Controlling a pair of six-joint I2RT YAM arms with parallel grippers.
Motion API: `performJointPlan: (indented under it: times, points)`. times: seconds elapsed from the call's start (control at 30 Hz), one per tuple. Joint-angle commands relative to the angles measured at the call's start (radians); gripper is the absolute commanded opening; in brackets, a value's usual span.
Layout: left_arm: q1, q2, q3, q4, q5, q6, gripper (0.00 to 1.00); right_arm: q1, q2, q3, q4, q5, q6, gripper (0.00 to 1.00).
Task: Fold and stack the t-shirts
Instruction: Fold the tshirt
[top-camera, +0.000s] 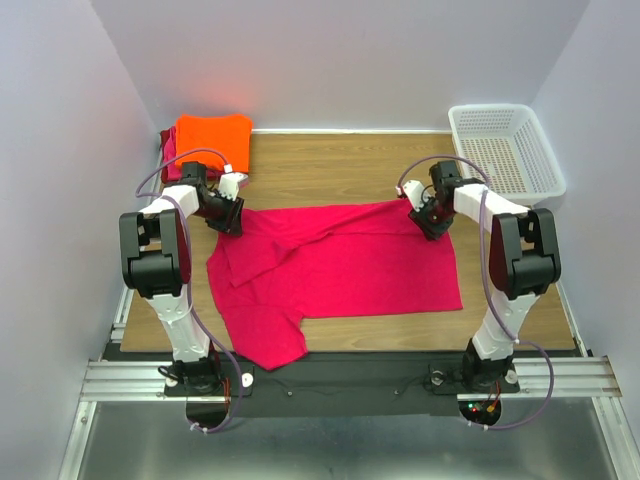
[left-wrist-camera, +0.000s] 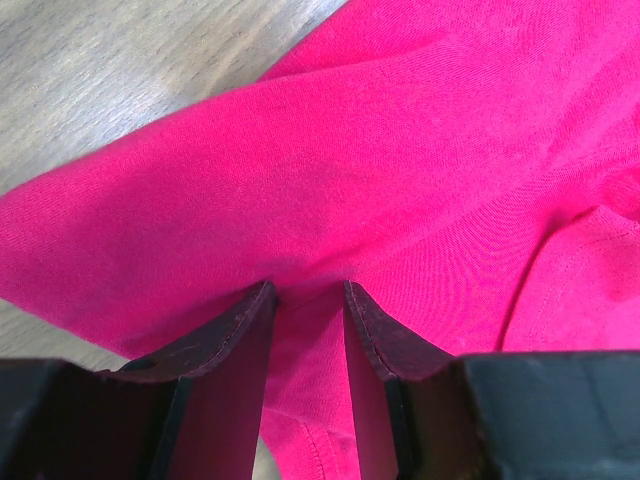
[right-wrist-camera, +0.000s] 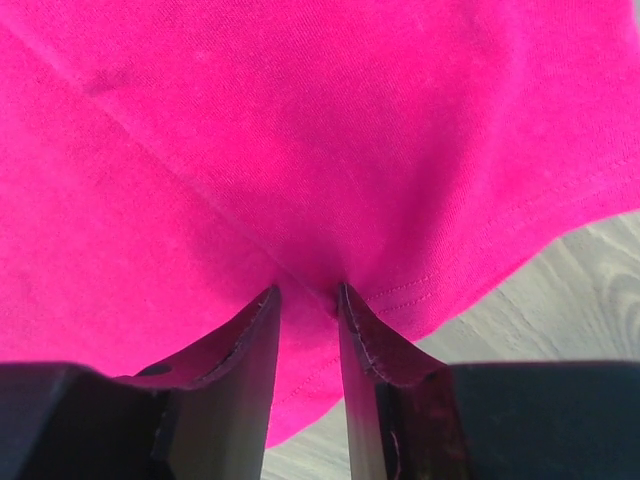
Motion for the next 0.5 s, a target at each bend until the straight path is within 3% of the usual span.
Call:
performJointPlan:
  times: [0.0, 0.47]
  points:
    - [0.001, 0.006, 0.002, -0.019, -0.041, 0.01, 0.45, -0.009, 0.028, 0.038, -0.004, 0.022, -0.015, 0.35]
    - [0.003, 0.016, 0.003, -0.019, -0.058, 0.024, 0.45, -0.023, 0.009, 0.055, -0.006, 0.045, -0.031, 0.27]
